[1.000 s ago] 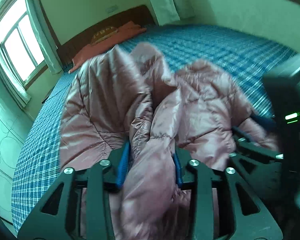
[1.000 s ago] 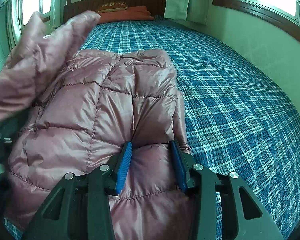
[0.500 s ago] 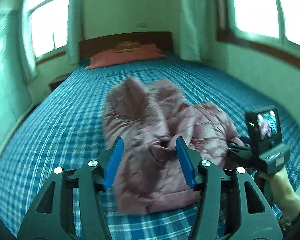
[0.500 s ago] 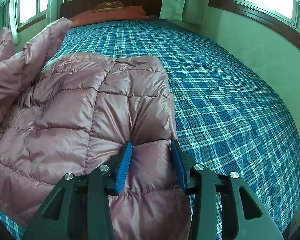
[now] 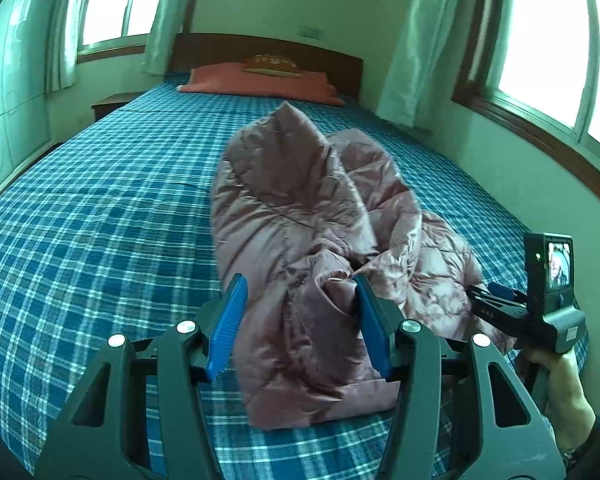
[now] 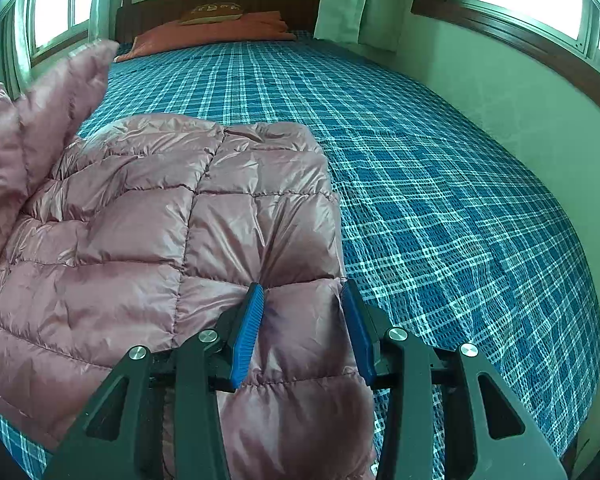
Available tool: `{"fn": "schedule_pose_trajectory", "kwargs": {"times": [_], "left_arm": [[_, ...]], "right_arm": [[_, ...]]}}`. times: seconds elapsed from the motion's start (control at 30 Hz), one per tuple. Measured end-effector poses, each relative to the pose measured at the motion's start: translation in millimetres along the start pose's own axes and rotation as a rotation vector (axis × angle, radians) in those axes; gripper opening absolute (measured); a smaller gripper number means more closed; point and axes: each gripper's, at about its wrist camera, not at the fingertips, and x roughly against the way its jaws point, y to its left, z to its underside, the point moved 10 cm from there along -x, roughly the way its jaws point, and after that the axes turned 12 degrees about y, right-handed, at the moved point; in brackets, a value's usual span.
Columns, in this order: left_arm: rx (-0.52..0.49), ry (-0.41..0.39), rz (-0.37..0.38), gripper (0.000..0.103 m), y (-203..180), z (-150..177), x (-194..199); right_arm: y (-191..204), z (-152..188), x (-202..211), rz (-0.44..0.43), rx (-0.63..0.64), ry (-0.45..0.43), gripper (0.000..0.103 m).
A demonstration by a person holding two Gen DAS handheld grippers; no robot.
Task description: Fold large clothes
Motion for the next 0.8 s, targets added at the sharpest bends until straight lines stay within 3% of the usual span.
{"fn": "schedule_pose_trajectory", "kwargs": {"times": [0.17, 0.47, 0.63, 0.8], "left_arm": [[-0.035, 0.018, 0.006, 0.044, -16, 6, -8], [-0.15, 0.003, -0.047, 0.044, -43, 9, -16], [-0.191, 0.01, -0.074, 0.017, -47, 10, -27], [-0.227, 0.013, -0.071, 0.01, -55, 13, -32]], "right_arm": [[1, 4, 2, -0.007, -0.002, -0.002, 0.042], [1, 4, 2, -0.021, -0.01, -0.003, 0.042], [0, 4, 1, -0.025, -0.013, -0.003, 0.042], [-1, 5, 1, -0.029, -0.019, -0.004, 0.042]]}}
